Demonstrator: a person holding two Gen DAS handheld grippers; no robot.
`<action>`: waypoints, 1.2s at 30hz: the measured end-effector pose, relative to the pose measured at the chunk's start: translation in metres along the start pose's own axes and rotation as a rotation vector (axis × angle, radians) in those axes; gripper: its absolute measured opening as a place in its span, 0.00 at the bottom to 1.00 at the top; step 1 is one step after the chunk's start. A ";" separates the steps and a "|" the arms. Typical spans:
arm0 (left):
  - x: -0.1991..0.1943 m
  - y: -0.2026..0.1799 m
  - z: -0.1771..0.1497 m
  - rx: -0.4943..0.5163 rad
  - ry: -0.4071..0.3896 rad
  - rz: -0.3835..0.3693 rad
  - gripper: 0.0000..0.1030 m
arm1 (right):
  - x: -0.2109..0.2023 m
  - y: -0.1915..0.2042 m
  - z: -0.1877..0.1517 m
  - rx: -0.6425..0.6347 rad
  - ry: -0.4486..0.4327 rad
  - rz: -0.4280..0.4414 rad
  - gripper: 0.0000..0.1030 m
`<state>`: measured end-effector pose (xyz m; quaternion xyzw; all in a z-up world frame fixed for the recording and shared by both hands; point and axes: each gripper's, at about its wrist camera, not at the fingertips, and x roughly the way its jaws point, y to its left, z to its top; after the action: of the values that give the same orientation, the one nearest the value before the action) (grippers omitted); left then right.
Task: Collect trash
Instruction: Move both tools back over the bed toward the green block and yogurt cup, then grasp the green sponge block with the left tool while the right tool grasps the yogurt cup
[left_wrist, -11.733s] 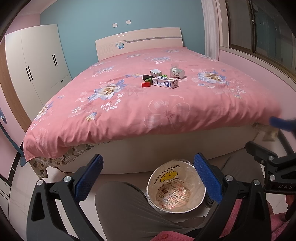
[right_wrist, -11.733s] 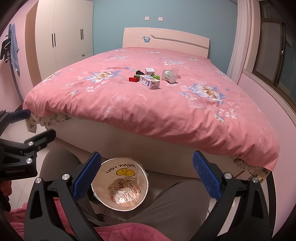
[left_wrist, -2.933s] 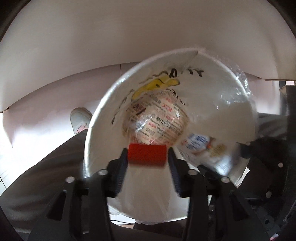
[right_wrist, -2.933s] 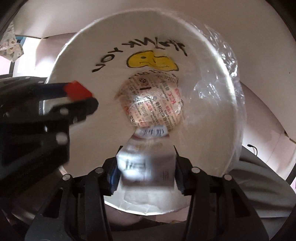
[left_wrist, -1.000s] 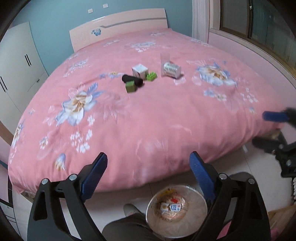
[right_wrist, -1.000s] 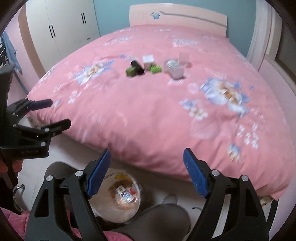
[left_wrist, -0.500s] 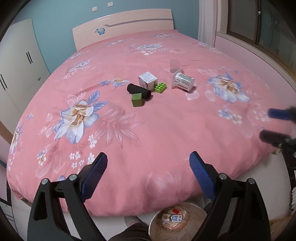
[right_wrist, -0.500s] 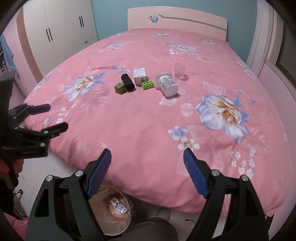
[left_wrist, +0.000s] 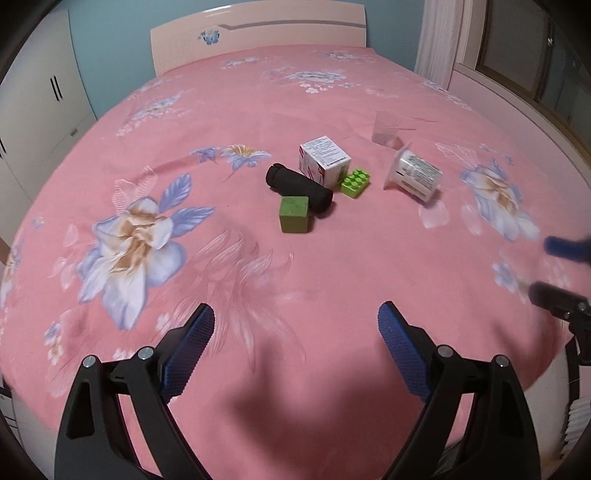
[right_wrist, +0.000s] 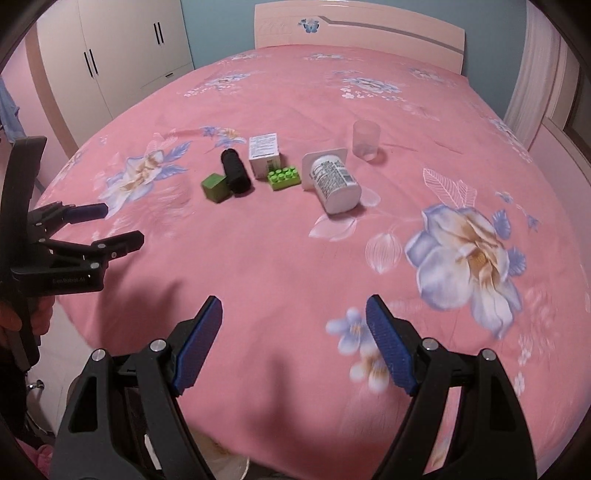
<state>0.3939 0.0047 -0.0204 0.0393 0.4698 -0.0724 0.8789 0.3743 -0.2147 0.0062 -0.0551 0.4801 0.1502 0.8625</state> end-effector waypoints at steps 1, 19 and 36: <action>0.007 0.003 0.005 -0.011 0.002 -0.005 0.89 | 0.005 -0.002 0.004 0.002 0.005 0.005 0.77; 0.123 0.017 0.066 -0.064 0.094 -0.043 0.80 | 0.135 -0.048 0.086 -0.057 0.081 -0.023 0.77; 0.144 0.014 0.077 -0.044 0.098 -0.074 0.31 | 0.182 -0.052 0.115 -0.073 0.120 0.021 0.50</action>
<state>0.5382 -0.0053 -0.0973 0.0059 0.5148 -0.0927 0.8523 0.5742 -0.1993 -0.0891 -0.0902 0.5258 0.1732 0.8279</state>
